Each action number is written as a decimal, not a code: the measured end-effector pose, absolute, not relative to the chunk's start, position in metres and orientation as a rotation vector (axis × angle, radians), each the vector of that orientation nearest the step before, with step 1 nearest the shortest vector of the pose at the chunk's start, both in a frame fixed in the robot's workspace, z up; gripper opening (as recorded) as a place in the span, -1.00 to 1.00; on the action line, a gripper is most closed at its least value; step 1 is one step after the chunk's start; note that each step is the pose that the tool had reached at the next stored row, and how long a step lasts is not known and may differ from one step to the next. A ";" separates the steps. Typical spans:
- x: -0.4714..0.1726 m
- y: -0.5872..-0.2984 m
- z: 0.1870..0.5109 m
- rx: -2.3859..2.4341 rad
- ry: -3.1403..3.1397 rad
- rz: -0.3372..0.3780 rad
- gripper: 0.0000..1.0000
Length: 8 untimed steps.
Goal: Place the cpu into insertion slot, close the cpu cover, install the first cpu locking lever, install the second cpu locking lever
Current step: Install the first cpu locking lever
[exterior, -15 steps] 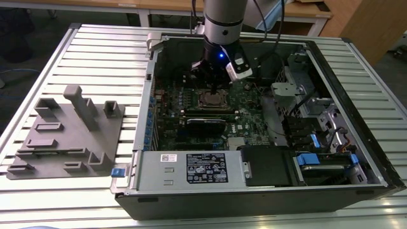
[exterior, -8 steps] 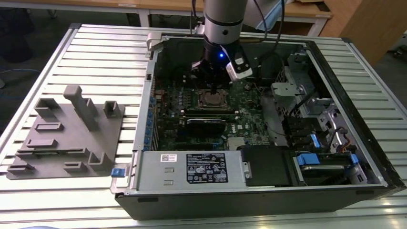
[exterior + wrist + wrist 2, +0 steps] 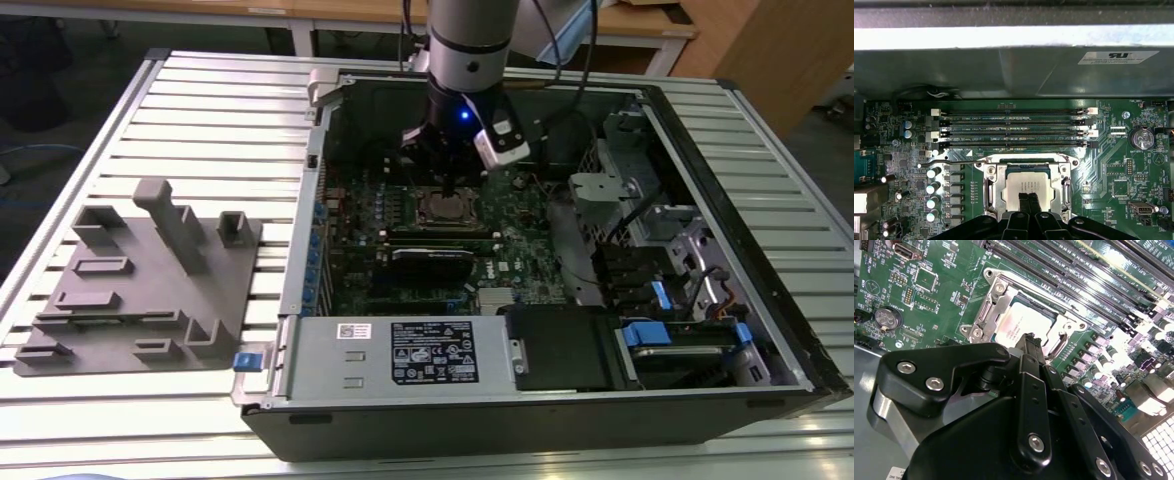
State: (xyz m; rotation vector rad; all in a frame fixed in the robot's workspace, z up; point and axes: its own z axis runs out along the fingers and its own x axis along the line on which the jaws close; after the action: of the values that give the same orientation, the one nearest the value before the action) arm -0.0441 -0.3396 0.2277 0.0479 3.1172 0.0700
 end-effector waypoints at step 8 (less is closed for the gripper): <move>-0.044 -0.339 0.233 0.048 3.117 0.070 -0.79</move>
State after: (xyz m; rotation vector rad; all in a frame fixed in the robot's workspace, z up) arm -0.0440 -0.3395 0.2328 0.0480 3.1171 0.0704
